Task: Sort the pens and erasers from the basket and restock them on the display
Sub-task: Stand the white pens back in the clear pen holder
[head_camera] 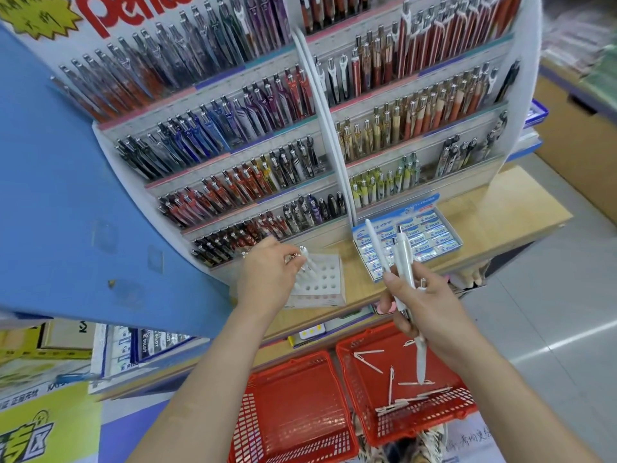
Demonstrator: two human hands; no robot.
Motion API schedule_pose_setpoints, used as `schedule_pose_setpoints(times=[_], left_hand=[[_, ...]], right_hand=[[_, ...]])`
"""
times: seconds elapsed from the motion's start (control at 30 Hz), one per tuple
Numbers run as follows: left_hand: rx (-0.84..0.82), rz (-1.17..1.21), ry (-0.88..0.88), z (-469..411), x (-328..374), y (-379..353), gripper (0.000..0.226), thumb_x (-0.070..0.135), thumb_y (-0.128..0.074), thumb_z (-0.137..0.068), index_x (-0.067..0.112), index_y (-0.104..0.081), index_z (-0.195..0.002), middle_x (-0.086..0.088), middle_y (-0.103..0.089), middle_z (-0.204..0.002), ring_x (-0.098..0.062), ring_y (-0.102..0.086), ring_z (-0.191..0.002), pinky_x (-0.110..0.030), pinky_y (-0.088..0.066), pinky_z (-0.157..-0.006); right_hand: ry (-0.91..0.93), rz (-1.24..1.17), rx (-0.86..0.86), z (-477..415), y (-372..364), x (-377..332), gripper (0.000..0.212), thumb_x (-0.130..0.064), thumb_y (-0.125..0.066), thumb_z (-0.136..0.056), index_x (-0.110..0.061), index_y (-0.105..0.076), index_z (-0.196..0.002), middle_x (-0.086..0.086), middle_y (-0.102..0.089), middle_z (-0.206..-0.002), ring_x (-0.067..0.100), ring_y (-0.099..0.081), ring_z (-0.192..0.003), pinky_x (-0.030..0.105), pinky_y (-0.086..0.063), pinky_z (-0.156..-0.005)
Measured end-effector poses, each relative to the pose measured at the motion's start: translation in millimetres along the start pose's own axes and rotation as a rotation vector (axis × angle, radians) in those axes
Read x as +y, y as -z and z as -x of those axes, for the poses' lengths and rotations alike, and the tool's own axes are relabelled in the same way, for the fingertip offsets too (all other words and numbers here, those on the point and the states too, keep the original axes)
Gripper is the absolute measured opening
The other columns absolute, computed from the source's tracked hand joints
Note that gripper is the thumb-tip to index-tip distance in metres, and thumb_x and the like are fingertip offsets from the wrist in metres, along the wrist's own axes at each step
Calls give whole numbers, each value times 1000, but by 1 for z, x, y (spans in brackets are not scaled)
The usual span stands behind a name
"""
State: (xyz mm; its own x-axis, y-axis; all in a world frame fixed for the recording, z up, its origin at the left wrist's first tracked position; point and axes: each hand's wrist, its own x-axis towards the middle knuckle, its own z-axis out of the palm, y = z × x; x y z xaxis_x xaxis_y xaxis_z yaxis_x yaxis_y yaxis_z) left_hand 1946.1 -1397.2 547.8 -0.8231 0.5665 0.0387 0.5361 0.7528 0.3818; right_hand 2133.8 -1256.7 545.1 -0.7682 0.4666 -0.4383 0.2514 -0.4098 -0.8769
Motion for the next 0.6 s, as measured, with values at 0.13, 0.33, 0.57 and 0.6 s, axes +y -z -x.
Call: schedule_pose_setpoints(times=[0.13, 0.33, 0.57, 0.6], left_hand=[[-38, -68, 7, -2, 3, -4, 18, 37, -64, -86, 26, -74, -96, 4, -51, -78, -18, -53, -80, -28, -30, -61], [-66, -118, 29, -2, 4, -4, 17, 41, -63, -86, 30, -73, -95, 6, -50, -79, -18, -54, -84, -29, -34, -61], [86, 124, -153, 25, 28, 16, 36, 29, -66, -85, 25, -61, -121, 6, -49, -95, -9, -46, -85, -22, -38, -75], [79, 106, -269, 33, 35, 17, 38, 27, -70, -82, 26, -62, -119, 5, -48, -97, -9, -45, -86, -22, -39, -76]], right_hand=[[1, 0, 13, -3, -3, 0, 27, -24, -60, -93, 1, -52, -96, 9, -57, -66, 18, -38, -38, 19, -26, -38], [0, -11, 6, -5, -6, -1, 23, -21, -62, -91, 0, -57, -85, 11, -57, -65, 17, -37, -35, 19, -25, -39], [-48, 19, -69, -5, -6, -9, 16, -12, -63, -88, 2, -60, -83, 13, -52, -60, 14, -26, -37, 20, -18, -42], [-63, 22, -86, -5, -7, -11, 14, -13, -64, -87, -1, -62, -80, 13, -50, -59, 14, -25, -39, 20, -17, -42]])
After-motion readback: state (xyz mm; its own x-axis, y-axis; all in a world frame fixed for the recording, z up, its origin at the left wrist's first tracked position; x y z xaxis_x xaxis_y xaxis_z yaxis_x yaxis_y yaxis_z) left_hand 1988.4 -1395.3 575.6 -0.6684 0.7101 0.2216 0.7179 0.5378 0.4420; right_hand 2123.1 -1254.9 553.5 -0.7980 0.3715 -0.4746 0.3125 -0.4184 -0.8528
